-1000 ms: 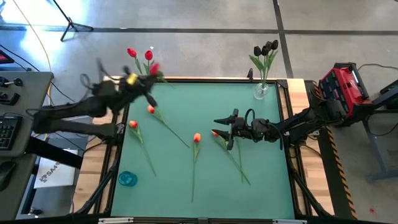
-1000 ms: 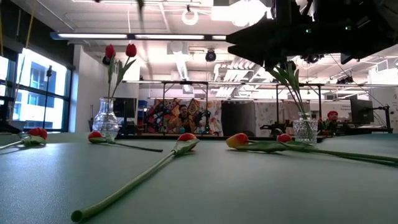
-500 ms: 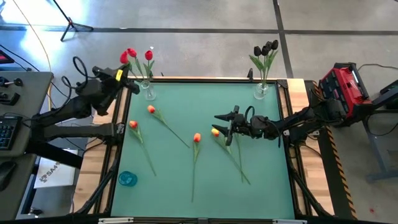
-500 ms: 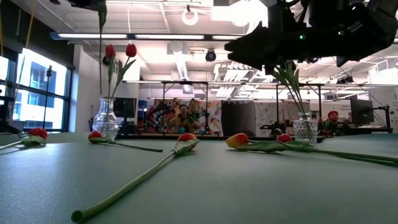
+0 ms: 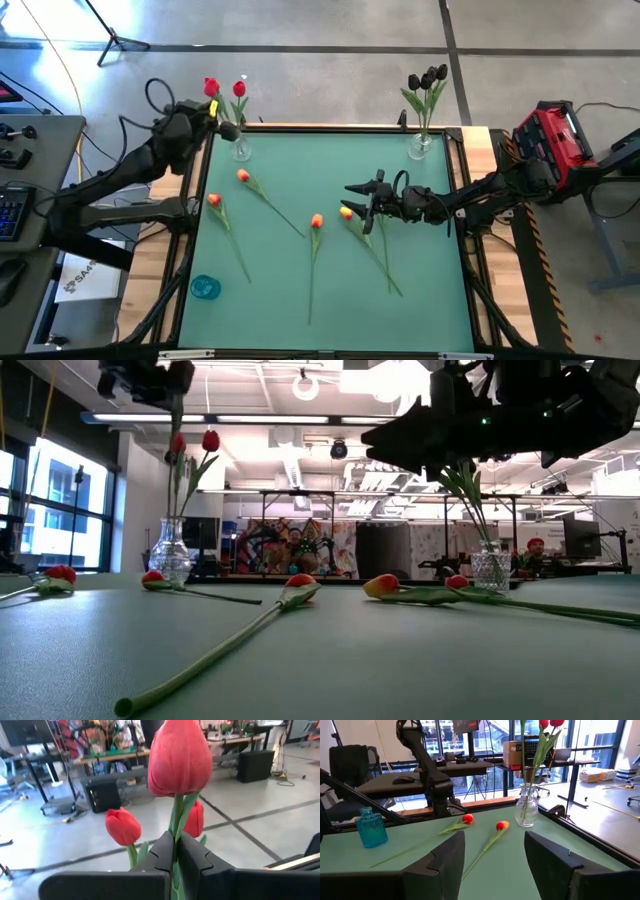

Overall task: Sort flowers into vase by color
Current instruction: Put the red tulip into the left transparent vase

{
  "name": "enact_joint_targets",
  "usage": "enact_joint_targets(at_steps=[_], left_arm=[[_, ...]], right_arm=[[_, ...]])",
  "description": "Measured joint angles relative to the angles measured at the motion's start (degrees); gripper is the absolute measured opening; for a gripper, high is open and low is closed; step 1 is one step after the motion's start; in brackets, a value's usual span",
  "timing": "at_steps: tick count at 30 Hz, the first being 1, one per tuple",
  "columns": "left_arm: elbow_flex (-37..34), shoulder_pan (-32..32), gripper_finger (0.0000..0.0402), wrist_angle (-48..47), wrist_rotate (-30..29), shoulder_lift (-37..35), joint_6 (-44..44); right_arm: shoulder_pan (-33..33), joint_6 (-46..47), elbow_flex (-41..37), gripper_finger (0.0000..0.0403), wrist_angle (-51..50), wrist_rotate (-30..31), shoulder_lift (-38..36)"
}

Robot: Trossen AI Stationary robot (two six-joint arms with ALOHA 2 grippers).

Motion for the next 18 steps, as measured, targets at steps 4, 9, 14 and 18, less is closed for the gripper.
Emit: enact_joint_targets(at_steps=[4,9,14,18], left_arm=[[0.0,4.4,0.0006,-0.7,2.8,2.8,-2.7],[0.0,9.4,0.0042,-1.7,7.1,6.6,-5.5],[0.0,12.5,0.0107,-1.8,13.9,8.9,-6.7],[0.0,13.3,0.0158,-2.8,15.7,9.3,-6.6]], right_arm=[[0.0,0.1,0.0,0.0193,-0.1,0.0,0.0],[0.0,0.6,0.0,0.0193,-0.9,0.0,0.0],[-0.4,1.6,0.0,0.0193,-2.8,0.0,0.0],[-0.5,2.1,0.0,0.0193,-3.6,0.0,0.0]])
